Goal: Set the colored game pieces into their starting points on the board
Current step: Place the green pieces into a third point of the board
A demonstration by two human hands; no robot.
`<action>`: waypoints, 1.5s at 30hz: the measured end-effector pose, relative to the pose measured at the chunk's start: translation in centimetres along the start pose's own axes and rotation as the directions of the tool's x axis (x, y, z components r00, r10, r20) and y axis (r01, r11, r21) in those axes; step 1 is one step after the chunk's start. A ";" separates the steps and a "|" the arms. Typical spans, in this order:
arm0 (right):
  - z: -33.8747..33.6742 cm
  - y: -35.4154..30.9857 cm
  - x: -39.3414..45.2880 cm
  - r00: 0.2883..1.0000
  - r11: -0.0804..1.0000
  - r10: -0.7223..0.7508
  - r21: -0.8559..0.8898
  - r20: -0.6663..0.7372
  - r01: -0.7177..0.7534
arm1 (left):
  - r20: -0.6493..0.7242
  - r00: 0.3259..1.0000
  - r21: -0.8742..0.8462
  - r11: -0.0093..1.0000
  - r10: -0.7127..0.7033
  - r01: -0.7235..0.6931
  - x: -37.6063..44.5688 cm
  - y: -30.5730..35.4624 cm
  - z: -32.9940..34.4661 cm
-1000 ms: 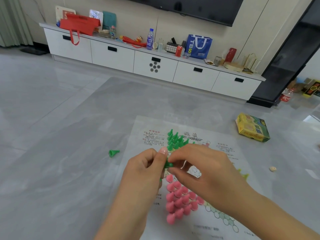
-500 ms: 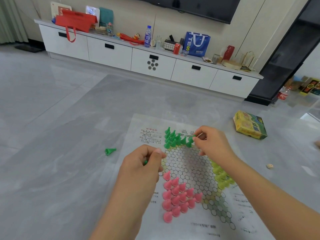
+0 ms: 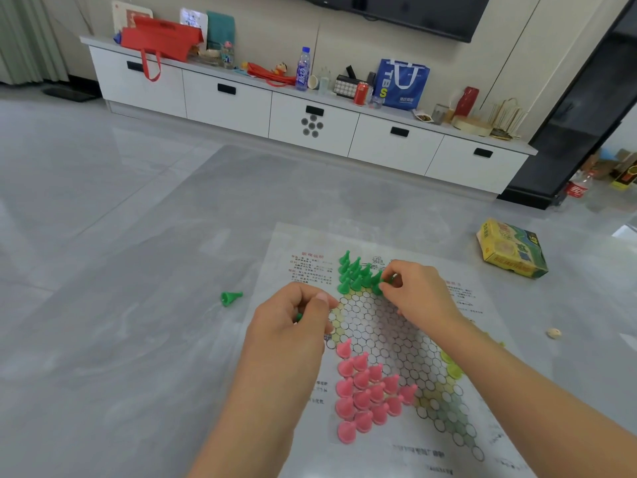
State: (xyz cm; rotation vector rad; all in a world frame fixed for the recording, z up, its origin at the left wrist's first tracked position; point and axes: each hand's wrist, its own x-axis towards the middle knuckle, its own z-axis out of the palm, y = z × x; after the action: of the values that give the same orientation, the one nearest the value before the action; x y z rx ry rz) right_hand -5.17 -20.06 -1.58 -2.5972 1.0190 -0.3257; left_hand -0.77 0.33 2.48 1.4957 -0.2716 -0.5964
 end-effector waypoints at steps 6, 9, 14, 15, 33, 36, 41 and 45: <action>-0.1 0.0 0.0 1.000 1.000 0.001 -0.001 0.013 -0.001 | -0.002 1.000 -0.005 1.000 0.002 -0.002 0.0 -0.1 0.1; -0.1 0.1 0.0 1.000 1.000 -0.005 -0.008 0.017 0.005 | -0.003 1.000 -0.008 1.000 0.000 0.000 0.1 -0.2 0.2; 0.0 0.1 -0.1 1.000 1.000 -0.018 -0.023 0.017 0.019 | -0.012 1.000 -0.005 1.000 0.003 -0.003 0.2 -0.2 0.3; -0.1 0.1 -0.2 1.000 1.000 -0.011 -0.022 0.007 0.011 | -0.013 1.000 -0.010 1.000 -0.004 0.004 0.2 -0.2 0.2; 6.2 -14.8 0.0 0.787 0.819 -0.516 -0.075 0.338 0.569 | -0.163 0.954 -0.696 0.714 -0.250 0.068 2.4 0.5 -3.1; 6.1 -15.4 -0.1 0.786 0.819 -0.500 -0.095 0.364 0.566 | -0.173 0.961 -0.671 0.740 -0.214 0.043 2.1 0.7 -3.3; 5.1 -14.0 -1.1 0.851 0.890 -0.455 0.144 0.262 0.432 | -0.176 0.955 -0.609 0.788 -0.238 0.084 1.9 0.9 -3.3; 3.3 -11.9 -1.7 0.913 0.902 -0.389 0.252 0.125 0.349 | -0.065 0.972 -0.582 0.799 -0.227 0.148 1.7 0.7 -2.8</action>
State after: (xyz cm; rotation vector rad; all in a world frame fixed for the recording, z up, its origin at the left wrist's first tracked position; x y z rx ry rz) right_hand 1.99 -9.98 -0.20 -2.5426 0.3959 -0.2796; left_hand 2.23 1.78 2.66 0.9654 0.1625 -0.6619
